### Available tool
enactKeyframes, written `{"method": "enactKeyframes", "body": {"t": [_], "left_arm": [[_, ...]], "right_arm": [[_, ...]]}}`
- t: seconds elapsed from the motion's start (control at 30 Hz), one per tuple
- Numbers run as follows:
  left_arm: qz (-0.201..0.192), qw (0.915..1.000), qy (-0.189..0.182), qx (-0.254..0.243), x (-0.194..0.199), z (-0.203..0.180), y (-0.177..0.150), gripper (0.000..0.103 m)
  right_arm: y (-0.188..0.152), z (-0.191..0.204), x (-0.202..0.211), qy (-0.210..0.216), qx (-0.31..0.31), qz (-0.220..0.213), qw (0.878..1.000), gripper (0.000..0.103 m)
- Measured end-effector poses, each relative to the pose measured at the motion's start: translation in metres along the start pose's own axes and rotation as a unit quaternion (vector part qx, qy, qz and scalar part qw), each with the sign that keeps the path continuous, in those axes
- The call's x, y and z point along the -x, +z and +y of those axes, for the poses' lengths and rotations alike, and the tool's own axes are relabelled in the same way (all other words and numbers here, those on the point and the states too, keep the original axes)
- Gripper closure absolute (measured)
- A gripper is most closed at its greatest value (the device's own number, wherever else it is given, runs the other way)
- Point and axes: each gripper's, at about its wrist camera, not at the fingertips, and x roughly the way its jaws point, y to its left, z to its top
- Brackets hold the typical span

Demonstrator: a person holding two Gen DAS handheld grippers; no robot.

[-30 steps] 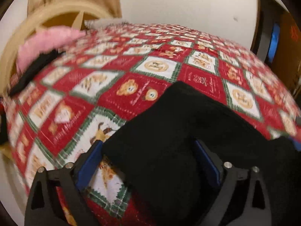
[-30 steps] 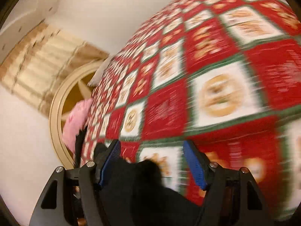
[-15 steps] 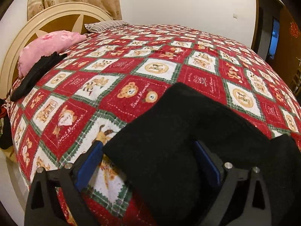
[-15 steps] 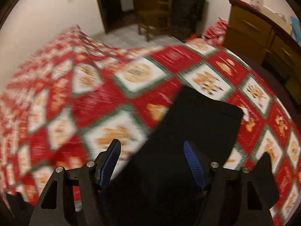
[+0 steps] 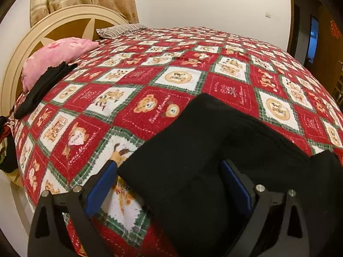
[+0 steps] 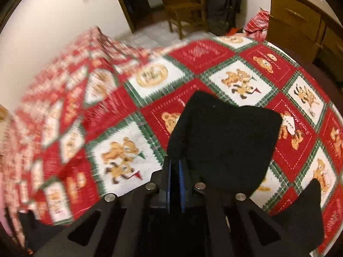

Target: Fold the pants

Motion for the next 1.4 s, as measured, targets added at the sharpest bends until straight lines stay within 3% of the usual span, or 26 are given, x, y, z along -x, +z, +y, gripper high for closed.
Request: {"method": "enactKeyframes", "body": {"t": [0.17, 0.33, 0.43, 0.6, 0.7, 0.87, 0.93, 0.97, 1.0, 1.07, 1.23, 1.4], "left_arm": [[0.001, 1.0, 0.001, 0.0, 0.0, -0.001, 0.0, 0.004], [0.003, 1.0, -0.003, 0.003, -0.001, 0.001, 0.0, 0.004], [0.003, 1.0, -0.005, 0.005, -0.001, 0.001, -0.001, 0.004], [0.003, 1.0, -0.004, 0.004, -0.001, 0.001, -0.001, 0.004], [0.004, 1.0, -0.005, 0.0, -0.002, 0.0, 0.0, 0.004], [0.008, 0.9999, -0.008, -0.005, -0.003, -0.001, 0.004, 0.003], [0.006, 0.9999, -0.003, -0.008, -0.002, -0.003, 0.005, 0.003], [0.005, 0.9999, 0.001, -0.012, -0.001, -0.004, 0.006, 0.003], [0.002, 0.9998, 0.006, -0.02, 0.002, -0.007, 0.007, 0.005], [-0.005, 0.9993, 0.005, -0.036, 0.01, -0.013, 0.009, 0.005], [-0.049, 0.9948, -0.038, -0.081, 0.045, -0.041, 0.013, 0.005], [-0.07, 0.9861, -0.09, -0.121, 0.073, -0.076, 0.012, 0.005]], "right_arm": [[-0.033, -0.031, 0.057, 0.075, -0.049, -0.065, 0.994, 0.097], [-0.083, -0.079, 0.104, 0.102, -0.118, -0.116, 0.981, 0.097], [-0.117, -0.107, 0.118, 0.106, -0.161, -0.129, 0.973, 0.097], [-0.157, -0.148, 0.111, 0.124, -0.224, -0.112, 0.96, 0.097], [-0.159, -0.154, 0.121, 0.066, -0.213, -0.121, 0.967, 0.097], [-0.148, -0.175, 0.151, 0.02, -0.217, -0.146, 0.965, 0.094], [-0.138, -0.182, 0.156, 0.003, -0.2, -0.148, 0.968, 0.071], [-0.136, -0.185, 0.156, -0.002, -0.196, -0.148, 0.969, 0.04], [-0.133, -0.189, 0.154, -0.015, -0.192, -0.149, 0.97, 0.026], [-0.131, -0.194, 0.147, -0.026, -0.183, -0.135, 0.973, 0.026], [-0.131, -0.179, 0.115, -0.067, -0.117, -0.097, 0.986, 0.03], [-0.128, -0.162, 0.097, -0.097, -0.089, -0.093, 0.987, 0.036]]}}
